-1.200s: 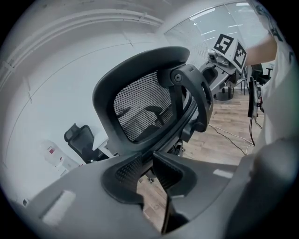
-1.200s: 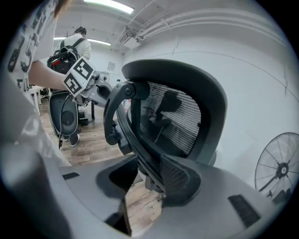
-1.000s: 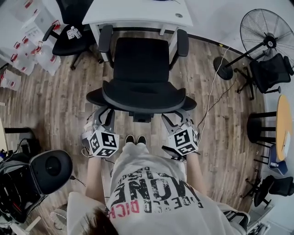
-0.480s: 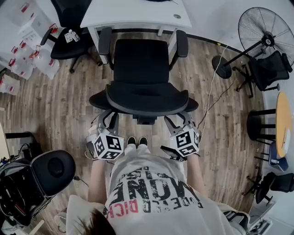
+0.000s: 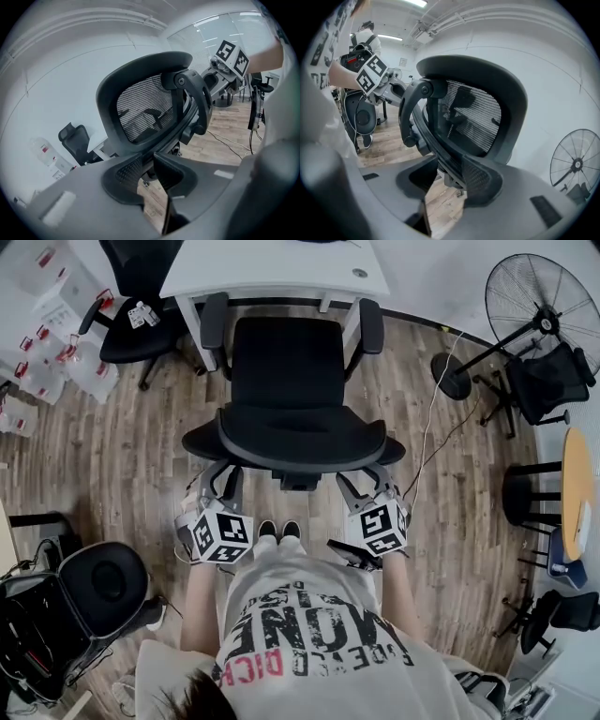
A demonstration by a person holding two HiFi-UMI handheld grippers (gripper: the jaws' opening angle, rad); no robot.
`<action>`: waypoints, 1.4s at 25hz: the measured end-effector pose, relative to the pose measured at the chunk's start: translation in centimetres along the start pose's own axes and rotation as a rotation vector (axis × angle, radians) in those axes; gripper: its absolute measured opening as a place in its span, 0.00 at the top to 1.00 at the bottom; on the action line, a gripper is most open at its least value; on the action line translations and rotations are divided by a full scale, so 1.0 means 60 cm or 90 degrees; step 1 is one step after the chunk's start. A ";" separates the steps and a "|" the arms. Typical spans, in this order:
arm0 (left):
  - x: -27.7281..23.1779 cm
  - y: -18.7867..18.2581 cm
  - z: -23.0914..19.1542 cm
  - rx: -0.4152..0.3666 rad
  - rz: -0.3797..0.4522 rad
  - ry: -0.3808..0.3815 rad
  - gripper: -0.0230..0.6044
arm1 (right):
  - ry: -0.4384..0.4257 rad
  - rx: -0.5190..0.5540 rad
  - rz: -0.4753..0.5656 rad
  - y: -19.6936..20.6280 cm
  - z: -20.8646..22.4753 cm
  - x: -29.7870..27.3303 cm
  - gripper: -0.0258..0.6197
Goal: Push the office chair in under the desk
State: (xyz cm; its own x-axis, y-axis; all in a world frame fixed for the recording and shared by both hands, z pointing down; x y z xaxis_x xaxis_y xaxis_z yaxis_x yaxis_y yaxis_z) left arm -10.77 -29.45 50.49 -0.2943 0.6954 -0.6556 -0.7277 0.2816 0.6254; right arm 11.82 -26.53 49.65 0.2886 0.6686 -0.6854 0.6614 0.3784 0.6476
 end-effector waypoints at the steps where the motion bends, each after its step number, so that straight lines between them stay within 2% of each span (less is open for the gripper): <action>1: -0.003 -0.001 -0.001 0.000 0.001 0.000 0.83 | -0.001 0.000 0.000 0.000 0.002 -0.002 0.72; 20: -0.047 -0.031 -0.024 -0.003 0.008 0.011 0.83 | 0.007 -0.005 -0.002 -0.008 0.053 -0.031 0.72; 35: -0.058 -0.050 -0.015 -0.001 0.011 0.027 0.82 | -0.013 -0.007 -0.001 0.003 0.079 -0.035 0.71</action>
State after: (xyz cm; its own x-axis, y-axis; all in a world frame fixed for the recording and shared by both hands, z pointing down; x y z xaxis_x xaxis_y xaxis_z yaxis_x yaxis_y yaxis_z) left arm -8.12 -33.28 50.52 -0.3325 0.6717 -0.6620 -0.7231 0.2690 0.6362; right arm 14.62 -30.88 49.63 0.3020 0.6550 -0.6927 0.6544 0.3859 0.6502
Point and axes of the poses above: the fingertips, and each gripper's own axes: x backward along the fingers, z to its right, y out of its underside, the point moved 2 cm from there along x, backward along the fingers, and after that the axes turned 5 degrees about -z, right-handed, at the moved point
